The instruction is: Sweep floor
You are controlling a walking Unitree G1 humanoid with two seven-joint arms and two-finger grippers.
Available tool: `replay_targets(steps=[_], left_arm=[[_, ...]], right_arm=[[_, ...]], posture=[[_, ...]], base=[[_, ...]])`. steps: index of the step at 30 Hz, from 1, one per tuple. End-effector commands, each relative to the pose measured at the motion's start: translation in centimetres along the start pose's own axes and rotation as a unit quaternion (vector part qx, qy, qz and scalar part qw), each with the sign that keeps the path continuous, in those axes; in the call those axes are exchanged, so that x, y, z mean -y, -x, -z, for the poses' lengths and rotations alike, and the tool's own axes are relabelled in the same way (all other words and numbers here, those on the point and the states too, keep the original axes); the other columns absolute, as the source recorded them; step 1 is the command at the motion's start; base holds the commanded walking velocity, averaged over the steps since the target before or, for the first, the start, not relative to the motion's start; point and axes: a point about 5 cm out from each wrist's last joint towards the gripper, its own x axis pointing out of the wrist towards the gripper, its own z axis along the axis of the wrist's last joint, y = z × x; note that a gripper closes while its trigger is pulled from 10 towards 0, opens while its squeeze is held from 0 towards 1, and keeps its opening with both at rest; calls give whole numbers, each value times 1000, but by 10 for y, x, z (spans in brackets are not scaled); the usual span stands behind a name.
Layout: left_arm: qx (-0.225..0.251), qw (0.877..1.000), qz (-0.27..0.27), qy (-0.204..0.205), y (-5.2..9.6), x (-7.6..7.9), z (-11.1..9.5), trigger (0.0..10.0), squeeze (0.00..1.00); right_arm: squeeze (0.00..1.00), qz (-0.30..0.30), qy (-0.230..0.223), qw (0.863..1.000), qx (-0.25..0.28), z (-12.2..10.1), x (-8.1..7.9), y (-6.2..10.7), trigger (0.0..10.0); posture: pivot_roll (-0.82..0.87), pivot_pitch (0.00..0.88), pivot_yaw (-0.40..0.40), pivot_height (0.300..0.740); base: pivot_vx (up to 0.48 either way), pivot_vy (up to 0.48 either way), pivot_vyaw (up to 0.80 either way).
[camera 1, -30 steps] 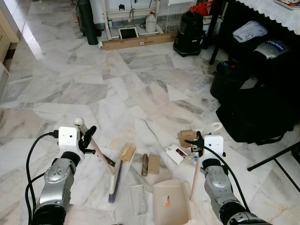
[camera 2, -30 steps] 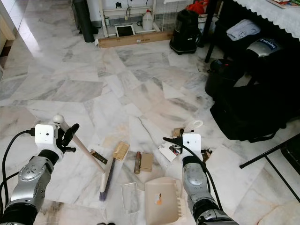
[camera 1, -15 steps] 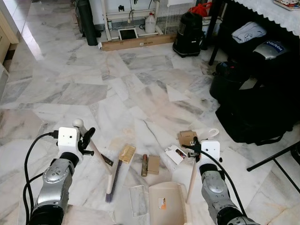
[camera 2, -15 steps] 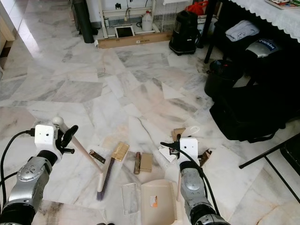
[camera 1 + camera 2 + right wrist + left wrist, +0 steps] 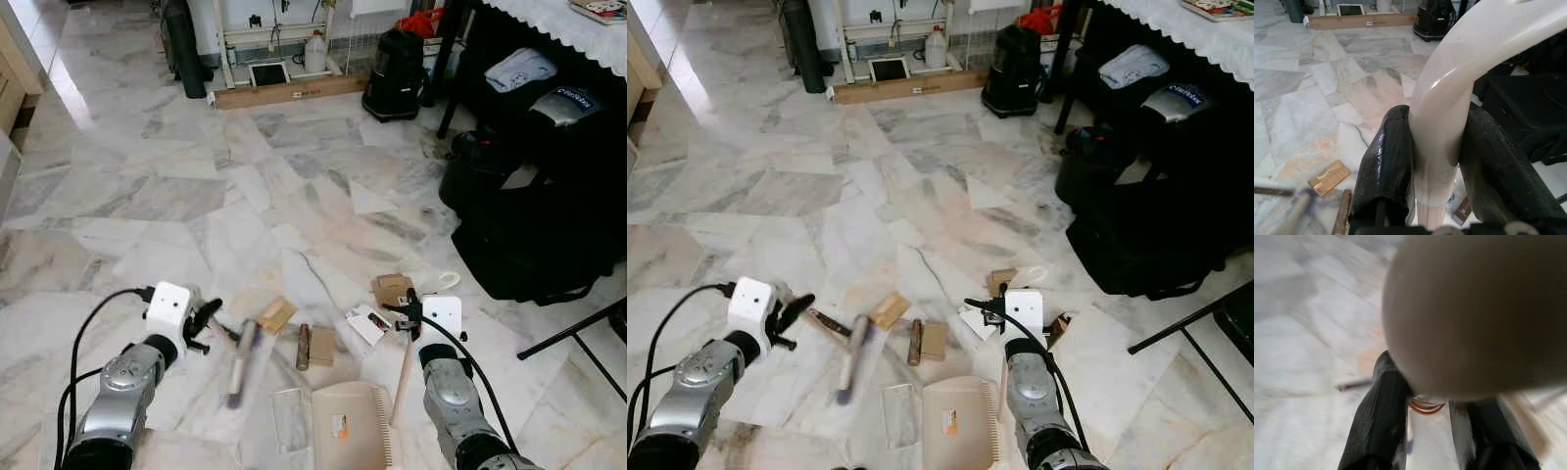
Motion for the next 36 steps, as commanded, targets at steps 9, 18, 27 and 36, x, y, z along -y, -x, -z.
replay_targets(steps=[9, 18, 27, 36], left_arm=[[-34, 999, -14, 11, 4, -7, 15, 10000, 0], [14, 997, -73, -25, 8, -20, -11, 10000, 0], [47, 996, -56, -44, 17, -26, -35, 10000, 0], [24, 995, 16, -98, 28, -29, -53, 10000, 0]], right_arm=[[0, -7, 7, 999, -37, 13, -2, 5, 10000], [0, -7, 7, 999, -38, 13, -1, 5, 10000], [0, -5, 8, 999, -38, 13, -1, 5, 10000], [0, -6, 8, 999, -42, 15, 0, 7, 10000]], posture=[[48, 118, -25, 740], [48, 120, -23, 740], [52, 122, -21, 740], [54, 122, -20, 740]], base=[[0, 0, 0], [0, 0, 0], [0, 0, 0], [0, 0, 0]])
